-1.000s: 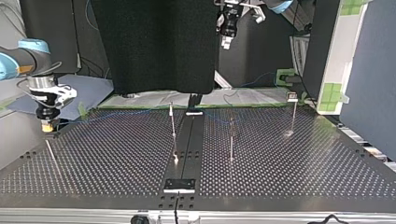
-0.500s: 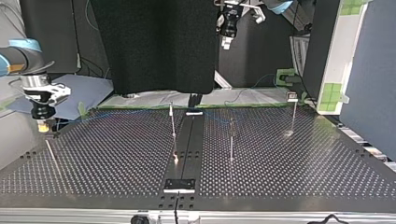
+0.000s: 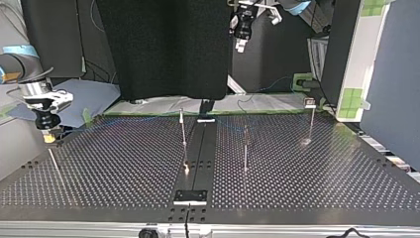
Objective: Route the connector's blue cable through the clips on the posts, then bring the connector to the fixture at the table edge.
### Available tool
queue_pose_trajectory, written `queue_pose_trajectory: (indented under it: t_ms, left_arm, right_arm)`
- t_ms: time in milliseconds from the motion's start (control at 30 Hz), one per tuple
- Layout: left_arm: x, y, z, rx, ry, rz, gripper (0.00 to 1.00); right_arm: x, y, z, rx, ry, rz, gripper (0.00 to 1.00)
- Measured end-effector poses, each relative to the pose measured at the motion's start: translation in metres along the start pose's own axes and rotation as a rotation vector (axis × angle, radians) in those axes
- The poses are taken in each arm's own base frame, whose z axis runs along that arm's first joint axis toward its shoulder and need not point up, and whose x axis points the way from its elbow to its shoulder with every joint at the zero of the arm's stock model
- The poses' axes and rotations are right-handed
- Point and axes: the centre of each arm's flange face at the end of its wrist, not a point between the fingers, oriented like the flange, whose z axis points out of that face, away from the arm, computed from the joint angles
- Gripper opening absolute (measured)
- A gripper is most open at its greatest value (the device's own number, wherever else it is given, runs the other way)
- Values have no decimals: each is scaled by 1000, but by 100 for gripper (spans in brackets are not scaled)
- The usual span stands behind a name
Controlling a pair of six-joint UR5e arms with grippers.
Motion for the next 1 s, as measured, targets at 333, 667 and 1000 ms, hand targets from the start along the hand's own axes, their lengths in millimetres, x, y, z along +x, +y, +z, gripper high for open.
queue_pose_trajectory:
  t_ms: [333,667,1000]
  left_arm:
    - [0,0,0,0,4,3,100]
    - [1,0,-1,0,5,4,100]
    - [0,1,0,-2,2,3,100]
  right_arm:
    - [-1,10,0,-36,-10,6,0]
    - [-2,12,4,-47,0,0,0]
    - [-12,9,11,-39,2,-2,0]
